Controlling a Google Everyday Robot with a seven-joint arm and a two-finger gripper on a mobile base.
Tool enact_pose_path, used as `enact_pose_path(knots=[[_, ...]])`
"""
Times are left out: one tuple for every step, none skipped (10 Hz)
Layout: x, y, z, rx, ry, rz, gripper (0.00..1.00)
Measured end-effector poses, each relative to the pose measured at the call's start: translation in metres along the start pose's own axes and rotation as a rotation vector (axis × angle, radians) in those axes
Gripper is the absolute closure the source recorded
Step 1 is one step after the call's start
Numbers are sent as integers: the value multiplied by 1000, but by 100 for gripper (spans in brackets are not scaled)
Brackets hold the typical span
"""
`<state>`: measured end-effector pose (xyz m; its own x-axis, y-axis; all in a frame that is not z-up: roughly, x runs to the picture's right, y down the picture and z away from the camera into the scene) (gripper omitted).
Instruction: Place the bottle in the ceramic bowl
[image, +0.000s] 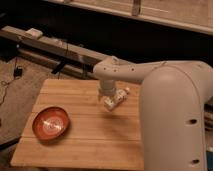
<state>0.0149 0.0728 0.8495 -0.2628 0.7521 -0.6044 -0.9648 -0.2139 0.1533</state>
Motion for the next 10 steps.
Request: enact_pose_path(knots=[[-7, 0, 2, 2, 1, 2, 35], [-14, -1, 5, 5, 3, 5, 35], [-19, -3, 7, 10, 7, 9, 35], [-25, 2, 10, 8, 7, 6, 35], [-27, 5, 11, 8, 10, 5, 35], [-31, 4, 13, 11, 11, 11, 35], [-34, 3, 14, 14, 14, 17, 35], [-35, -1, 16, 17, 17, 25, 35], [-36, -4, 17, 18, 17, 31, 35], [-37, -12, 19, 22, 21, 50, 35]])
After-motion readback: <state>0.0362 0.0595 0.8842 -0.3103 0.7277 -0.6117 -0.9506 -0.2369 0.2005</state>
